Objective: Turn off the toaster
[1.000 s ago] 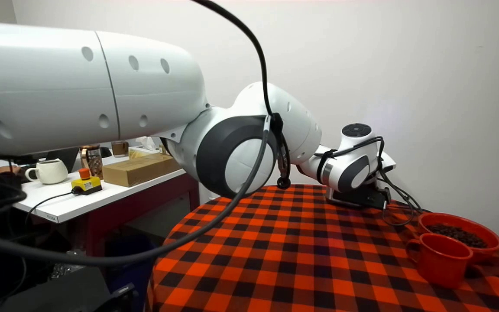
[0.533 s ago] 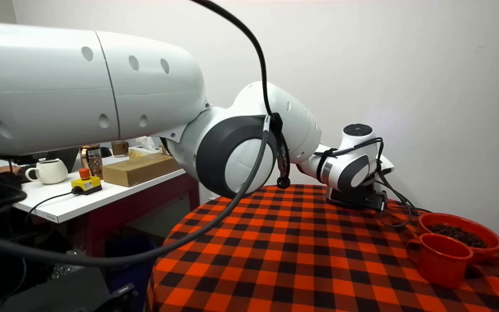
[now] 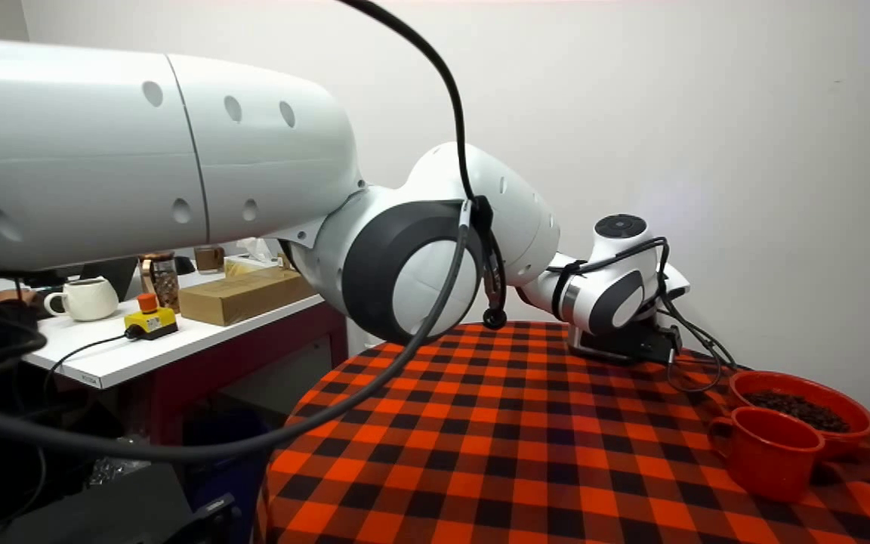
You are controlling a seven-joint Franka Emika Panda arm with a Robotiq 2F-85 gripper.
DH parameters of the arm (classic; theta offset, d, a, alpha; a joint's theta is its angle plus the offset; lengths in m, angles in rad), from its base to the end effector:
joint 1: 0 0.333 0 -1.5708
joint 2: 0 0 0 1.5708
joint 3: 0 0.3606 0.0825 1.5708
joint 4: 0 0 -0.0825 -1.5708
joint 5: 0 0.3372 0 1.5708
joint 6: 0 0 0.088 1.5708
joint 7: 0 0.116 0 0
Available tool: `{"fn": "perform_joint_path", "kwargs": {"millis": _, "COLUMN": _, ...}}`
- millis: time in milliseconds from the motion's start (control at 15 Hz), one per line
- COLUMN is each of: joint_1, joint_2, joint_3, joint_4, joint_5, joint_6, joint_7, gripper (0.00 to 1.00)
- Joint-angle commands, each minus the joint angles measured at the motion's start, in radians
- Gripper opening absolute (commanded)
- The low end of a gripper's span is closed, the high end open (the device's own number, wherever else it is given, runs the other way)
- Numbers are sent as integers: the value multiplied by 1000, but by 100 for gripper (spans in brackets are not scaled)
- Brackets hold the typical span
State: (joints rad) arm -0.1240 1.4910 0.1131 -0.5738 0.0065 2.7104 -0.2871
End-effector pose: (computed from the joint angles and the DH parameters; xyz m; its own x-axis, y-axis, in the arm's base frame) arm 0.8389 -0.0767 0.1541 0.7857 0.1213 0.6066 0.1100 -0.9924 0.0559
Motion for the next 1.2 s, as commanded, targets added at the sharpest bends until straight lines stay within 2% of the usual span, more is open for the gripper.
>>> {"fn": "perform_joint_path", "kwargs": {"millis": 0, "joint_1": 14, "joint_2": 0, "joint_3": -5, "joint_4": -12, "joint_5": 12, "joint_6": 52, "joint_7": 6, "gripper": 100}}
{"fn": "perform_joint_path", "kwargs": {"millis": 333, "joint_1": 14, "joint_2": 0, "joint_3": -2, "joint_4": 0, "joint_5": 15, "joint_6": -13, "joint_7": 14, "gripper": 100}}
{"fn": "perform_joint_path", "kwargs": {"millis": 933, "joint_1": 24, "joint_2": 0, "joint_3": -34, "joint_4": -20, "joint_5": 3, "joint_6": 24, "joint_7": 43, "gripper": 100}}
{"fn": "perform_joint_path", "kwargs": {"millis": 1133, "joint_1": 30, "joint_2": 0, "joint_3": -44, "joint_4": -33, "joint_5": -1, "joint_6": 72, "joint_7": 49, "gripper": 100}}
